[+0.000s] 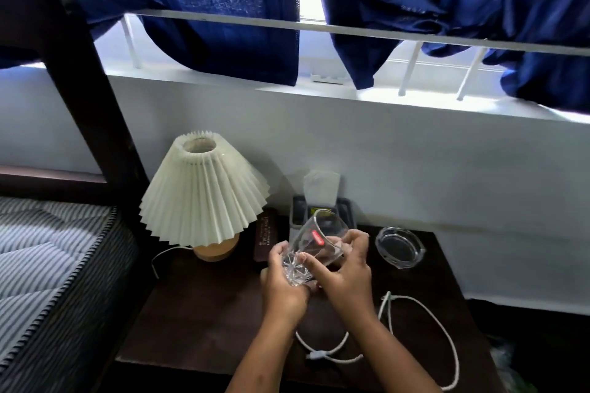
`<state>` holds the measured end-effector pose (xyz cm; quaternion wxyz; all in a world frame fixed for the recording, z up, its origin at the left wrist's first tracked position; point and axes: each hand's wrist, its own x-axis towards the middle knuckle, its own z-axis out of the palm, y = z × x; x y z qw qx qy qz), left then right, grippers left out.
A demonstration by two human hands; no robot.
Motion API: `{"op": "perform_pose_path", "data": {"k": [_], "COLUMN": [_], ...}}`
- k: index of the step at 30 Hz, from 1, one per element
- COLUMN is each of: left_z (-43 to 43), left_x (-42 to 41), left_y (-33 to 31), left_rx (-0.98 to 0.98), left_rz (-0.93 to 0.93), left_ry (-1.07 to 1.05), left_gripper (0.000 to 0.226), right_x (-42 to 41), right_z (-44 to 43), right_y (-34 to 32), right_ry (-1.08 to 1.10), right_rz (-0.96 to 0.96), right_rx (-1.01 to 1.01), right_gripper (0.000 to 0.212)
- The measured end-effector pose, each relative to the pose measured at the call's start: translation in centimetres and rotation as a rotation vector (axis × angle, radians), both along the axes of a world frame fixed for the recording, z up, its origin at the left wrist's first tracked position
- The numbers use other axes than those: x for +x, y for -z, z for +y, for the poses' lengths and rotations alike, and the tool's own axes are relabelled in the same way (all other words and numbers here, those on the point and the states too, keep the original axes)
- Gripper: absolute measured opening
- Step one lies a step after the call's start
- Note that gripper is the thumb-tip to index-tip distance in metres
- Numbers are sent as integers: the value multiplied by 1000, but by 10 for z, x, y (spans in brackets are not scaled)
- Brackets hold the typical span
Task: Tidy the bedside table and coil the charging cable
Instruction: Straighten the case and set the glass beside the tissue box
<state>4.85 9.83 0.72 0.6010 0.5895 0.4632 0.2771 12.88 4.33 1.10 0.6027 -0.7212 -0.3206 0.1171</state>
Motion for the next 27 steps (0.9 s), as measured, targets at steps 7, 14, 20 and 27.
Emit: {"op": "perform_pose_path", "data": {"k": [7,14,20,27], "left_z": [-18,-38,-30,-31], "left_x": [34,52,70,87], "left_y": [4,14,29,37], "left_rx": [-60,568,870,918], "left_rz": [-203,152,439,533], "left_ry": [207,443,470,625], "left_gripper": [93,83,69,66], "right_x": [46,120,179,188], "right_z": [-16,-42,-43,-20], "right_y": [0,-13,10,39], "right_ry": [22,344,522,453], "right_rz": [155,-50,-46,-55], "right_rx": [54,-5,-128,-186], "right_gripper": [87,66,75,71]}}
